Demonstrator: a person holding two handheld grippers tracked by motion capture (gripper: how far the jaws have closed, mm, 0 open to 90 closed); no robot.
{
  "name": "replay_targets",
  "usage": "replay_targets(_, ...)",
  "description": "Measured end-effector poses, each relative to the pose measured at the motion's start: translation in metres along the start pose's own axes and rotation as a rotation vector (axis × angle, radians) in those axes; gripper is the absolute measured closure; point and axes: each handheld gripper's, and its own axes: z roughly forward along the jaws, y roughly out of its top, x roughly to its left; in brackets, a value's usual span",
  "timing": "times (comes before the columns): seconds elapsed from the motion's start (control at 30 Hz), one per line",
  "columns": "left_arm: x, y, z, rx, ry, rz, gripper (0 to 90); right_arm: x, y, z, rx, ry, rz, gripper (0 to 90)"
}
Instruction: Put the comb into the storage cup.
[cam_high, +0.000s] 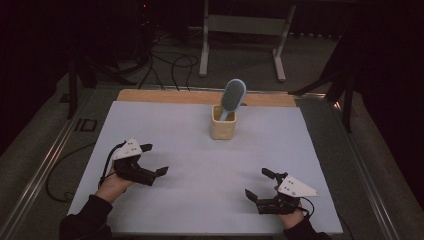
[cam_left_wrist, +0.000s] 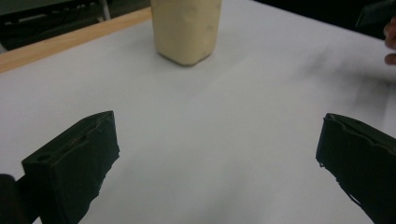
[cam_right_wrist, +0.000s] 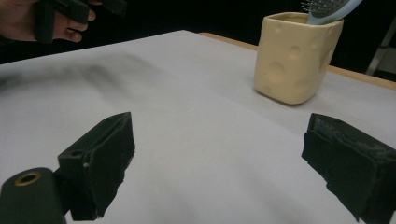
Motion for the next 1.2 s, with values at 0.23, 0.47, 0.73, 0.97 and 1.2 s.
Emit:
replay_targets(0.23,-0.002,-0.014,-0.011,0.008,0.021,-0.01,0.0,0.0,0.0,0.0,0.003,-0.001,-0.002,8.8)
replay_targets(0.47,-0.007,-0.028,-0.02,0.014,0.04,-0.016,0.0,0.001,0.0,0.002,0.008,0.0,-0.003,8.8)
replay_targets(0.73,-0.009,-0.045,-0.034,0.014,0.06,-0.031,0.0,0.002,0.0,0.002,0.012,-0.002,-0.006,8.8)
replay_targets(0.97,-0.01,-0.063,-0.043,0.0,0.082,-0.066,0.0,0.002,0.0,0.003,0.012,0.001,-0.011,8.8)
replay_targets(1.2,-0.01,-0.075,-0.049,0.012,0.106,-0.086,0.0,0.002,0.0,0.003,0.012,-0.001,-0.012,8.8)
